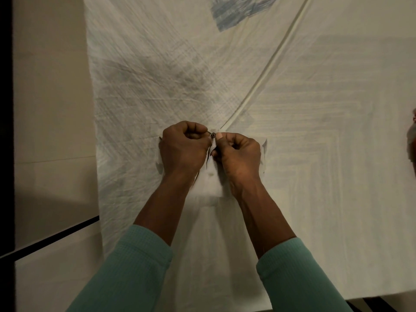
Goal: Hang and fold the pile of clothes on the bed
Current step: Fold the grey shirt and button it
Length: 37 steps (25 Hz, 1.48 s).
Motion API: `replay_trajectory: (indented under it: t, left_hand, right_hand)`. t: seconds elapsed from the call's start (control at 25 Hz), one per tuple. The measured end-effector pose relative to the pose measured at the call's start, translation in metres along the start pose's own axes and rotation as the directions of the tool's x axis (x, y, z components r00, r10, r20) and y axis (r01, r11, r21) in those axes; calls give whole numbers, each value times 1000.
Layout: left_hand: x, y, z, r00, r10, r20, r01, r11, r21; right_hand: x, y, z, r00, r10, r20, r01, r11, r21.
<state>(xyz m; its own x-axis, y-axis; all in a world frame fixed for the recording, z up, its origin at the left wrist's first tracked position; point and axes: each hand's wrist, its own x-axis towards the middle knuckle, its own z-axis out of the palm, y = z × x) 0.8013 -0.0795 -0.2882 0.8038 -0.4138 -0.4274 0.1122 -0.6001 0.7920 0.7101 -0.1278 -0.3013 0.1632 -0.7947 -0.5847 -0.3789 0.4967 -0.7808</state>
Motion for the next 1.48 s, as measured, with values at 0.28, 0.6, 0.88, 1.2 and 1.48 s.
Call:
replay_trajectory:
  t: [0.28,0.6,0.88,1.2,1.48]
  left_hand:
    - [-4,-9,6,996,-5,-91,-3,996,-89]
    - [-10,-18,10,990,94,-103,-102,992,-72]
    - [-15,-19,14,985,96,-145,-112,988,-108]
    - [-17,-14,15,987,-40,-156,-3,964,-267]
    - [-16,-15,12,990,-86,-115,54,965,-258]
  right_hand:
    - [-1,6,13,991,-42,-128,32,996,-85]
    - [-2,9,7,995,-84,-57,82,996,-48]
    - [-5,13,6,990,-131,-49,128,990,-60]
    - [-12,7,15,974,-96,-207,87,995,-54]
    - [-18,4,15,970,-160,-184,138,982,-126]
